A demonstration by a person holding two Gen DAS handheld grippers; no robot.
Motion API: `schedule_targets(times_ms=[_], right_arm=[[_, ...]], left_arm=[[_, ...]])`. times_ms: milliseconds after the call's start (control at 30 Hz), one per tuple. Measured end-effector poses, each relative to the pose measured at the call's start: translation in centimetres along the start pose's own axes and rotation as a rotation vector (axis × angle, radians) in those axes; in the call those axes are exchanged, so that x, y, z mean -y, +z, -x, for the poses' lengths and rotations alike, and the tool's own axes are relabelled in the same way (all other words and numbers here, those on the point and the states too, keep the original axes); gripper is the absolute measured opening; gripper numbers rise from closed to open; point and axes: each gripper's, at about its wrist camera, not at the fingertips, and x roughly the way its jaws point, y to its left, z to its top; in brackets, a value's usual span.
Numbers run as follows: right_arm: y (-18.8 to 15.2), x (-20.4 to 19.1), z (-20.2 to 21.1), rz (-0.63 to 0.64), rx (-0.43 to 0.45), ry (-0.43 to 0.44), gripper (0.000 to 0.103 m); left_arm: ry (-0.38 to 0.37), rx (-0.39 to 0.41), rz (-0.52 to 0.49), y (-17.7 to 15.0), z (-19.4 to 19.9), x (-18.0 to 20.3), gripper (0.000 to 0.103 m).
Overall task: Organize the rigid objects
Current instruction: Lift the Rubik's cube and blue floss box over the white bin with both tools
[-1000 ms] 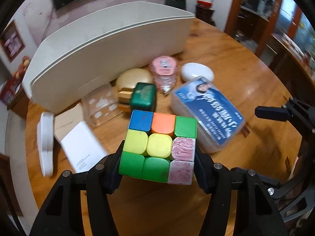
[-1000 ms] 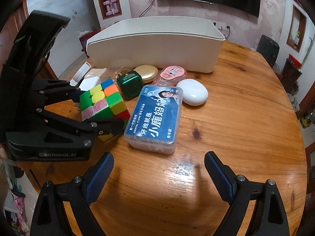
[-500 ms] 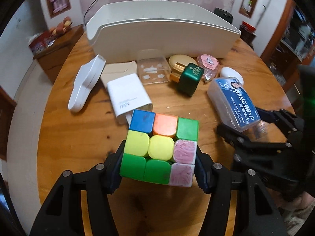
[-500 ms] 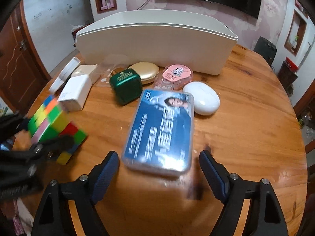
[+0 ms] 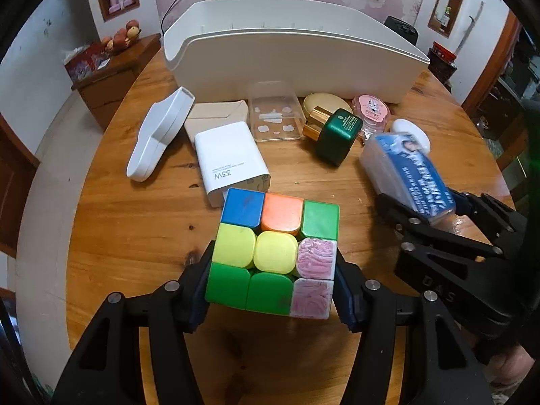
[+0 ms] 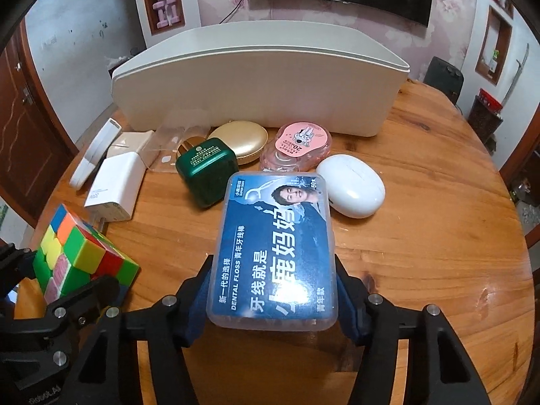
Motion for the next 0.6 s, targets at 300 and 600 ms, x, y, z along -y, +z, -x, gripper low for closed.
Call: schedule_targets(times_ms=[300, 600], right_arm=[[-0.6, 0.0, 7.0, 0.047, 0.189, 0.01, 0.062], [1.4, 1.2, 11.0, 0.017, 0.282, 0.051, 0.062]], left_arm=[[-0.008, 0.036, 0.036, 0.7, 2.8, 0.3, 0.06], [0.015, 0.146, 0.006, 3.4, 7.6, 0.9, 0.06]])
